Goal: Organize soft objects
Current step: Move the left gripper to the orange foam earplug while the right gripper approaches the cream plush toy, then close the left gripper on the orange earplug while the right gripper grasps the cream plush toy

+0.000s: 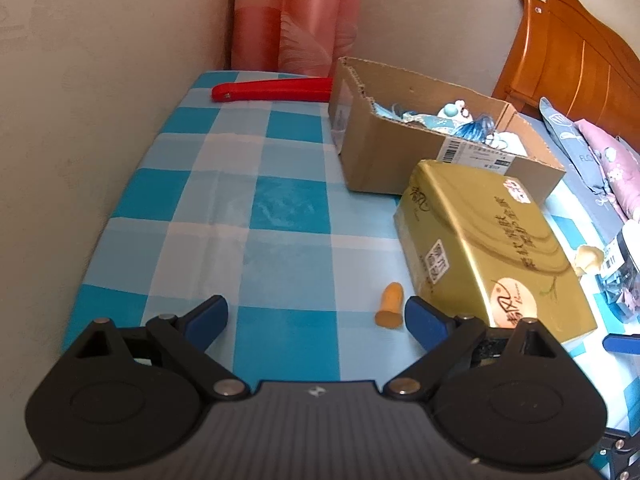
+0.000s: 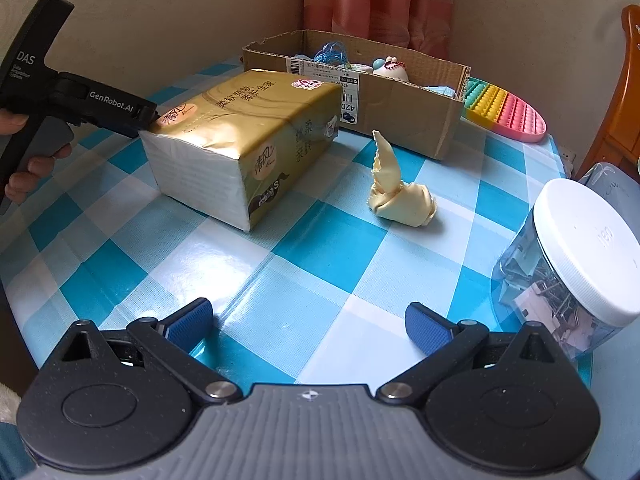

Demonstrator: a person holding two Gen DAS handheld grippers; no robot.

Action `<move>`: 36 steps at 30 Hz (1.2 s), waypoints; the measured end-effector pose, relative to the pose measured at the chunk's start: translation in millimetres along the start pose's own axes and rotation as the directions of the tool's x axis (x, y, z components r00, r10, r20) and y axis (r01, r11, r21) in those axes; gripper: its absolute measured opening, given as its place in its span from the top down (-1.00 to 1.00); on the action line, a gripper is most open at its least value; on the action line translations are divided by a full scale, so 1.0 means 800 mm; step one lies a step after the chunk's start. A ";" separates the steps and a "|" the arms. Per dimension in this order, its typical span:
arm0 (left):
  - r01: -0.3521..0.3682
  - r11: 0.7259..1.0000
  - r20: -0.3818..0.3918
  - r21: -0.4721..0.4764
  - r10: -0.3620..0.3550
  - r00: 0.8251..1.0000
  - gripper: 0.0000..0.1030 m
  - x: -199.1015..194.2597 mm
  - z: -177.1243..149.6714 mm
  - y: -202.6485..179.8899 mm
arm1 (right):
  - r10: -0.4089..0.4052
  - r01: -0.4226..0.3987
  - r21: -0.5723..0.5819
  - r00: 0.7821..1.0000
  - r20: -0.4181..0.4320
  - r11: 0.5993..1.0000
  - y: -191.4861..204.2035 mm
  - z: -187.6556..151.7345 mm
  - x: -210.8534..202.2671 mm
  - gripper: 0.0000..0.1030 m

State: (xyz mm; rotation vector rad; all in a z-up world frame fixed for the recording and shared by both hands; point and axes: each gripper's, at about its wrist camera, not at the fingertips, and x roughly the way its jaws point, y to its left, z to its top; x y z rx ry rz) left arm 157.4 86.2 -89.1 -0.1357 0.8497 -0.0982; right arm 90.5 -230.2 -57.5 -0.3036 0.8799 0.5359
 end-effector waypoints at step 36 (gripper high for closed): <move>-0.171 0.984 0.073 -0.044 0.174 0.982 -0.62 0.001 0.000 0.012 | -0.087 0.092 -0.058 0.993 0.079 0.994 0.003 0.034 -0.022 -0.80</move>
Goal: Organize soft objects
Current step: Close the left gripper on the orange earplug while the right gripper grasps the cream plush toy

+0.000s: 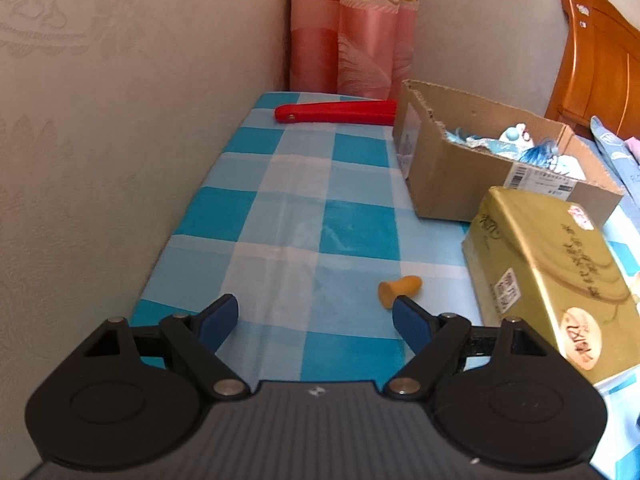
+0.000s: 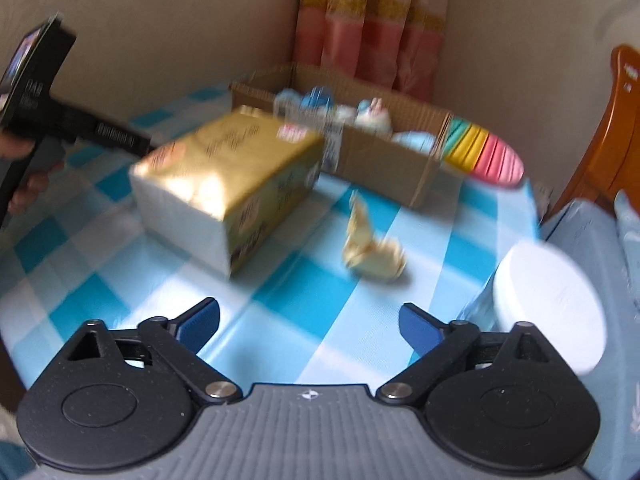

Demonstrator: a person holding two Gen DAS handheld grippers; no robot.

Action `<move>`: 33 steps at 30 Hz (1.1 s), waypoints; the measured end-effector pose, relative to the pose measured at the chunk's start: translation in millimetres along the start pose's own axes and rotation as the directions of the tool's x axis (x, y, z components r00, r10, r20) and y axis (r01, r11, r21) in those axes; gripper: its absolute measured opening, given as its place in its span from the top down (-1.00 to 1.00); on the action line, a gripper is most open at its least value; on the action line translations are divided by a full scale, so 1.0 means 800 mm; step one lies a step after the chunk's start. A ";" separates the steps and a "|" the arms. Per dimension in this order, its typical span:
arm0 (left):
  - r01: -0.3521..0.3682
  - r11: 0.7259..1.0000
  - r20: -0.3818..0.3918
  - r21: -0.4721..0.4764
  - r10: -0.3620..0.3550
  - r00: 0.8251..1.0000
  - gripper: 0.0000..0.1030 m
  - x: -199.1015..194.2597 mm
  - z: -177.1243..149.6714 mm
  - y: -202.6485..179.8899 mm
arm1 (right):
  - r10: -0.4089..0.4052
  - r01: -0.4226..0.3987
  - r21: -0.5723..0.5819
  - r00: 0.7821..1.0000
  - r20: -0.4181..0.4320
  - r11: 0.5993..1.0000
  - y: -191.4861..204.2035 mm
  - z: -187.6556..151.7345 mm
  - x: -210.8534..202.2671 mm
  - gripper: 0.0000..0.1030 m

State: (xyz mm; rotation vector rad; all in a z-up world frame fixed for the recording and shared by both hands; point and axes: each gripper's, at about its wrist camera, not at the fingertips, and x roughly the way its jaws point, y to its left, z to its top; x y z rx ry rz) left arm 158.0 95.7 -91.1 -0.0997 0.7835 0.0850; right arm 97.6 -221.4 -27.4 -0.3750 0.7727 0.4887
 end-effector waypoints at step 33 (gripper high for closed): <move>0.111 0.993 0.008 0.030 -0.112 0.994 0.21 0.009 0.007 -0.032 | -0.133 0.133 0.000 0.990 -0.046 0.991 -0.033 0.040 0.085 0.13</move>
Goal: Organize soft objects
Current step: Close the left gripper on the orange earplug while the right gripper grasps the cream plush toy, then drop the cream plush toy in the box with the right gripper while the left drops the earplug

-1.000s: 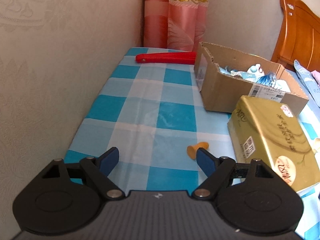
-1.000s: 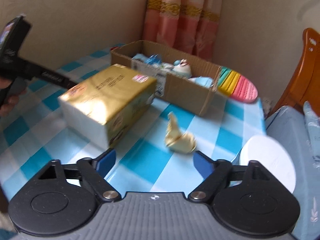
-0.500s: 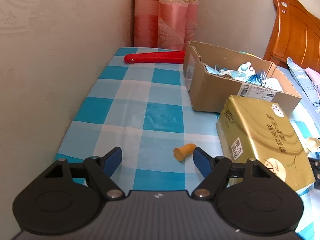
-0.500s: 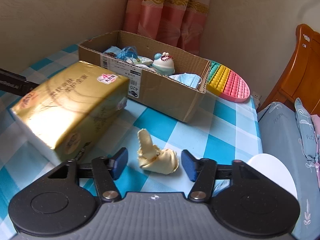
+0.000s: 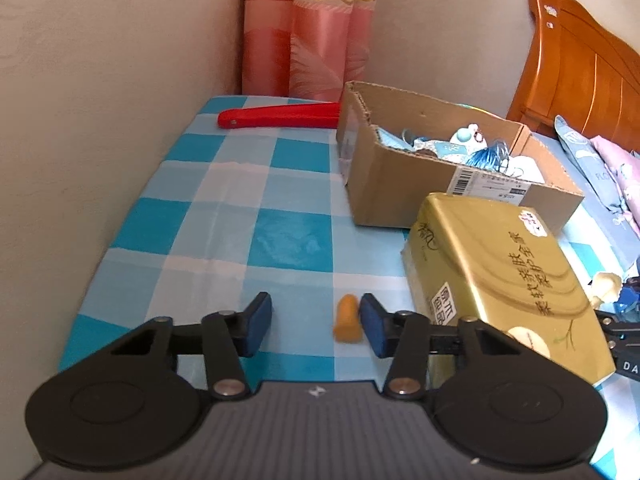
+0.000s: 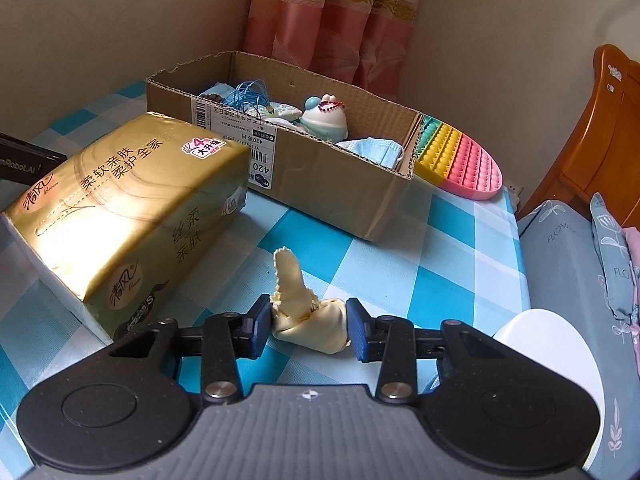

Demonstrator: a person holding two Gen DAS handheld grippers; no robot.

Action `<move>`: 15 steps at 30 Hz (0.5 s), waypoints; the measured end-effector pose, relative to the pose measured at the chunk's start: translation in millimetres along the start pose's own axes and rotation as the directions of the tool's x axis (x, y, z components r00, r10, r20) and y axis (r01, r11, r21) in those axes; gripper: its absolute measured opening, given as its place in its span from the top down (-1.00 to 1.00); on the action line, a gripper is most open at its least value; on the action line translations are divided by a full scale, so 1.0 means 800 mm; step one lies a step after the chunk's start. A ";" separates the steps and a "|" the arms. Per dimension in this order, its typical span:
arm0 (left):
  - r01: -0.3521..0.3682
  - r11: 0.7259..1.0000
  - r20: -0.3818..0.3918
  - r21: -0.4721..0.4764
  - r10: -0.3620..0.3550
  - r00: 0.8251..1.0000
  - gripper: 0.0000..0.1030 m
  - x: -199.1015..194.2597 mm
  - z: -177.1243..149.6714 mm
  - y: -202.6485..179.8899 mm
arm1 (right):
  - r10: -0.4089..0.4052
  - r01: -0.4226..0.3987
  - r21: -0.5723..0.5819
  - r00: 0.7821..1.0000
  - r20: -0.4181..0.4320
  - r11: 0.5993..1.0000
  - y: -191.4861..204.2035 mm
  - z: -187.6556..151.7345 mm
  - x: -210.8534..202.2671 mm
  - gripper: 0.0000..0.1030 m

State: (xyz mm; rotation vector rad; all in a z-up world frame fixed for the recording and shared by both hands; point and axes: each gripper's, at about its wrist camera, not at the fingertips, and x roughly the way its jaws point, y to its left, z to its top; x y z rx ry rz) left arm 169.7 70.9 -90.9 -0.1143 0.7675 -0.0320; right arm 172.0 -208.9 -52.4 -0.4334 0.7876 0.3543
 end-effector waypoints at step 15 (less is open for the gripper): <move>0.005 1.000 0.014 0.024 -0.006 1.000 0.76 -0.002 -0.003 -0.008 | -0.017 0.017 -0.015 1.000 0.009 1.000 0.003 -0.001 0.000 0.12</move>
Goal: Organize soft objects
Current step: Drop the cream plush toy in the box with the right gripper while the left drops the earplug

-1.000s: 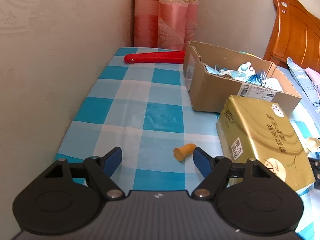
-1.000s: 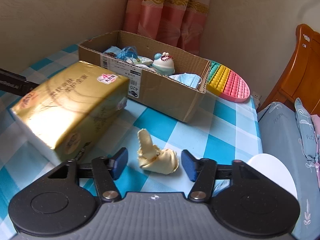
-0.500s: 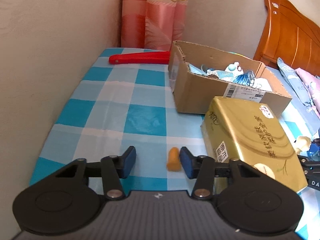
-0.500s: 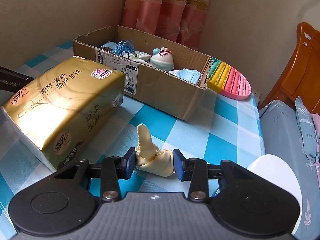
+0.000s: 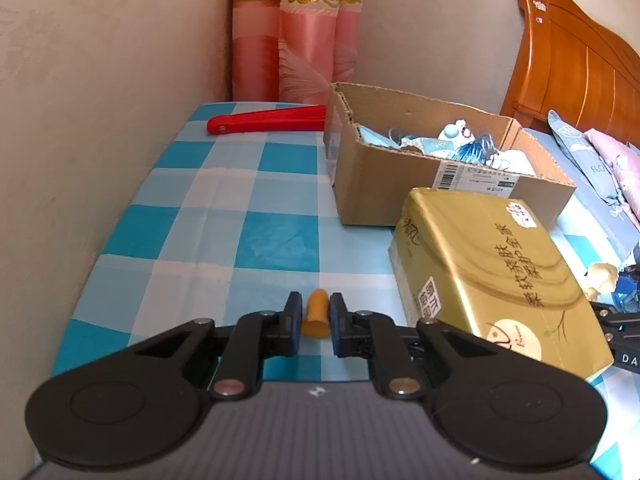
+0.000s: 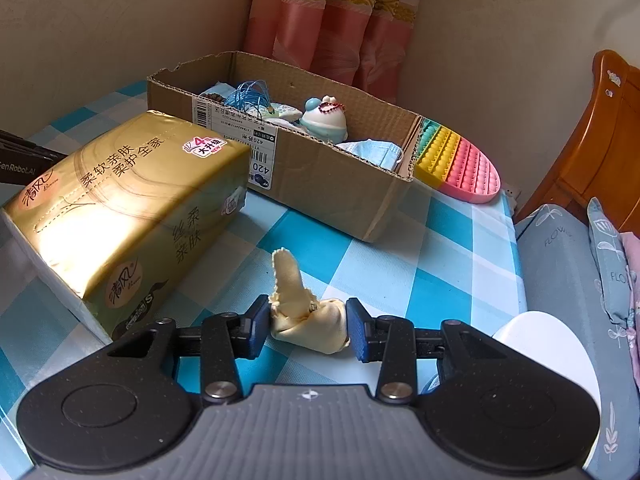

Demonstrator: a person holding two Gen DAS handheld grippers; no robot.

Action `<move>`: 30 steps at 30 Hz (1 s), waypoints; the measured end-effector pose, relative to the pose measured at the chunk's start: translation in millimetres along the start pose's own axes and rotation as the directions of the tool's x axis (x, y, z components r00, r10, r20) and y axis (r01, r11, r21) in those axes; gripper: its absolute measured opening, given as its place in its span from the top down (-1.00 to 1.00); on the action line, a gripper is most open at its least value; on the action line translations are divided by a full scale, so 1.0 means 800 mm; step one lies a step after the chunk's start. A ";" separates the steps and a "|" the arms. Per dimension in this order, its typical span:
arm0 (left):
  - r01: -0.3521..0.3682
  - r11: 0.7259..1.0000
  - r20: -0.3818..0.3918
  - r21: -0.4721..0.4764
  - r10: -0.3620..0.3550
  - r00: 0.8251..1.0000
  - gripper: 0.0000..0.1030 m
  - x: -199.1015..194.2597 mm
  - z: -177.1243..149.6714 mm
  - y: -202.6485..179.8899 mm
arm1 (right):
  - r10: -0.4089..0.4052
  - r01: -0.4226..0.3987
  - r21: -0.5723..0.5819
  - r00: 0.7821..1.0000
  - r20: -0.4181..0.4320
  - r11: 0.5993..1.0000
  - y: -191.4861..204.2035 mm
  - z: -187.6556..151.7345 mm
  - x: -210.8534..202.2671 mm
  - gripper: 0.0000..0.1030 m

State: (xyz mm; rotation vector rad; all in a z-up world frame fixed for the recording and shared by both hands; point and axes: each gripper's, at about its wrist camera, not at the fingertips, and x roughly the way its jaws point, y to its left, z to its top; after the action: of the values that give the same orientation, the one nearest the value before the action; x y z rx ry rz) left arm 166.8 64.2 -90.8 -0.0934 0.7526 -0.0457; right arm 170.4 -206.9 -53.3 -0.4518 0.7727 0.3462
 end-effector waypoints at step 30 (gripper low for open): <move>0.014 0.997 0.020 0.073 -0.015 1.000 0.77 -0.041 0.010 -0.013 | 0.053 -0.054 0.007 0.994 0.093 0.999 -0.026 0.042 -0.057 0.23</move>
State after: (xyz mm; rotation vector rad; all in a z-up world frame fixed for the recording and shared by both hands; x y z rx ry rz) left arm 147.8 56.8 -61.7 -0.0304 0.7289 -0.0857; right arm 169.1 -213.5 6.1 -0.4041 0.6967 0.4108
